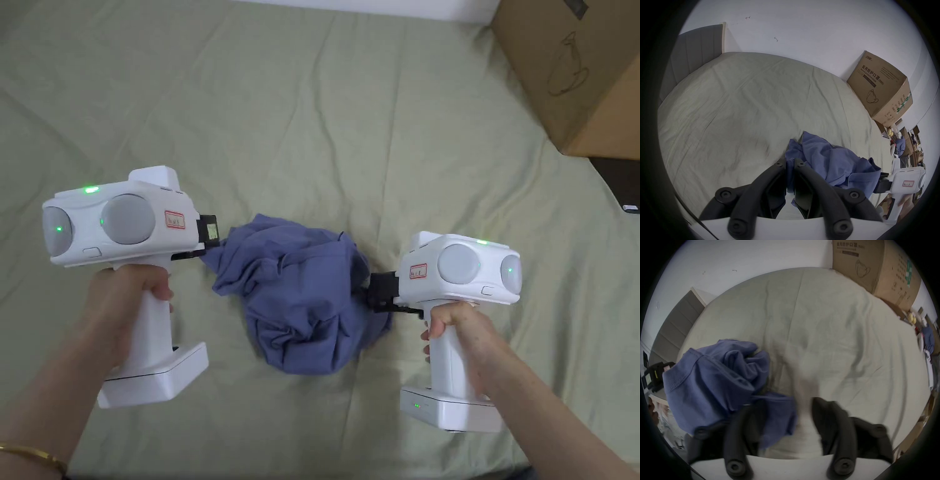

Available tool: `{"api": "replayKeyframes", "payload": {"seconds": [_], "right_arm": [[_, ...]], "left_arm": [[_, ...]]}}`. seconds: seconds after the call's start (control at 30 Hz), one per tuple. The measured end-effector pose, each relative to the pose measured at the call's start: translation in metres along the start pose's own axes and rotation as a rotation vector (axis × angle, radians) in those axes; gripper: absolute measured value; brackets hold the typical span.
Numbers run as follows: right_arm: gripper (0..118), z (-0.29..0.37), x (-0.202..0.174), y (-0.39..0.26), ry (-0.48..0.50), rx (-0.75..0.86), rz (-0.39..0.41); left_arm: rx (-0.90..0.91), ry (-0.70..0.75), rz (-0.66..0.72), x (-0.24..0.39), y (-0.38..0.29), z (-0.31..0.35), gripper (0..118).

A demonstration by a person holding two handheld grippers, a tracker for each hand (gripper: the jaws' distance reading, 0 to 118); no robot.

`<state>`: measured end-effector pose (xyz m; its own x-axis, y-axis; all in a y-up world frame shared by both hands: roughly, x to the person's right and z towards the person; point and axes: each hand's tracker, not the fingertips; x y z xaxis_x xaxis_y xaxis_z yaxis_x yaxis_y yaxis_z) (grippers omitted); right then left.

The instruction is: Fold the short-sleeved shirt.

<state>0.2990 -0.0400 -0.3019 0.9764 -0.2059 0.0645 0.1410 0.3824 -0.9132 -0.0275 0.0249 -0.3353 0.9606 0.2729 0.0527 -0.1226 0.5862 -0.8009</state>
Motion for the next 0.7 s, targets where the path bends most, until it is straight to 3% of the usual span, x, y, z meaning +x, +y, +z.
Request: {"api": "replayKeyframes", "payload": {"seconds": [0.07, 0.13, 0.3, 0.7], "right_arm": [[4, 0.009, -0.006, -0.007, 0.062, -0.018, -0.052], [3, 0.02, -0.008, -0.007, 0.039, 0.001, -0.052], [3, 0.071, 0.014, -0.001, 0.118, 0.08, -0.012], [3, 0.3, 0.035, 0.02, 0.127, 0.548, 0.037]], "left_arm": [[-0.003, -0.006, 0.007, 0.0, -0.001, -0.001, 4], [-0.001, -0.004, 0.014, 0.0, -0.001, 0.001, 4], [0.046, -0.049, 0.111, -0.011, 0.006, 0.017, 4], [0.364, -0.109, 0.165, -0.032, 0.073, 0.151, 4]]}}
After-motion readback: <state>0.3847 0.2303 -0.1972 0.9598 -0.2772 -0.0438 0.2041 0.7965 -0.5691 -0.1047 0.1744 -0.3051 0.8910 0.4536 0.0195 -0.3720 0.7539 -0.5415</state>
